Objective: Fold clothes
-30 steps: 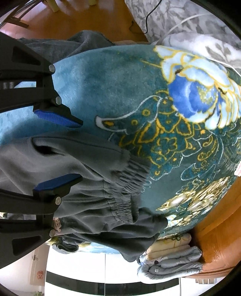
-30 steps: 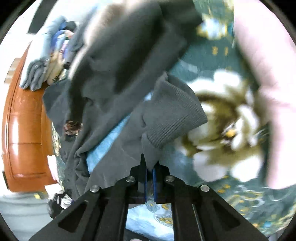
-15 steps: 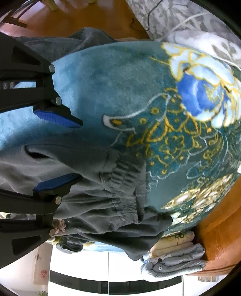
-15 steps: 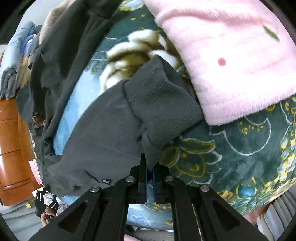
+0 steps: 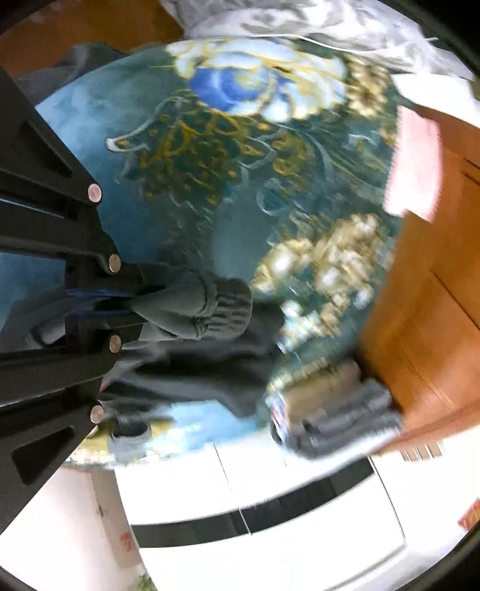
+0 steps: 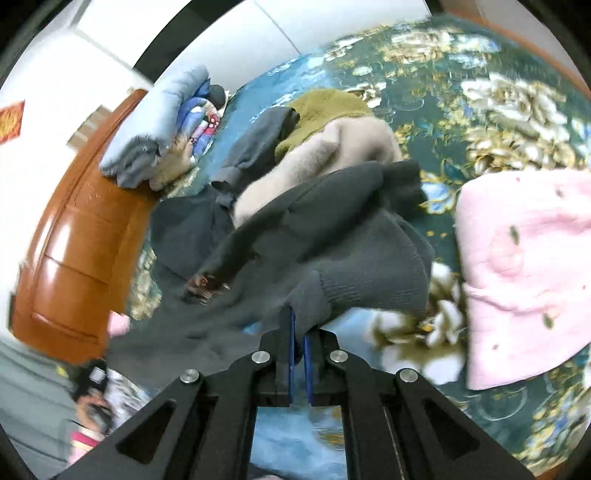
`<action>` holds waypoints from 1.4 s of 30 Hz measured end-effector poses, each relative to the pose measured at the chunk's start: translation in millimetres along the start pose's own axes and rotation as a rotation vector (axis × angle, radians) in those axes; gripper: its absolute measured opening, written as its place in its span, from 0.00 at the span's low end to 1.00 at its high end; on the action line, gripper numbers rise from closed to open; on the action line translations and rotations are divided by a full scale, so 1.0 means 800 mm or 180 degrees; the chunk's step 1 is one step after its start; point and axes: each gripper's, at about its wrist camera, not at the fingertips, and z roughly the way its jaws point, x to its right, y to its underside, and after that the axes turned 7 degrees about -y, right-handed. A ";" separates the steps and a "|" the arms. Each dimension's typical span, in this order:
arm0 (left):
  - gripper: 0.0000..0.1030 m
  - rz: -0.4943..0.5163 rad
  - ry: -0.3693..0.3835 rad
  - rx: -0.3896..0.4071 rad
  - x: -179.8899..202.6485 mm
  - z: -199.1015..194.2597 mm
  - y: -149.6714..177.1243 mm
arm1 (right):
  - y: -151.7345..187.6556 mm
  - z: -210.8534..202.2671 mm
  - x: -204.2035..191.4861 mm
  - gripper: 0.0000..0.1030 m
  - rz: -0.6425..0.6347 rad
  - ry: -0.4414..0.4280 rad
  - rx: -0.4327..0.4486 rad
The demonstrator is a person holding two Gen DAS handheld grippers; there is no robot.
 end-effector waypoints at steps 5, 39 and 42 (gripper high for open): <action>0.05 -0.0108 -0.0758 -0.0545 -0.071 0.060 0.033 | 0.082 0.096 0.090 0.04 0.0628 0.0468 -0.0885; 0.55 0.0469 -0.0657 -0.0182 0.028 -0.021 0.059 | -0.030 0.200 -0.176 0.44 -0.1928 0.0009 -0.0939; 0.55 0.0504 -0.0730 -0.0263 0.024 -0.013 0.073 | -0.016 0.244 -0.218 0.48 -0.2253 -0.0025 -0.1029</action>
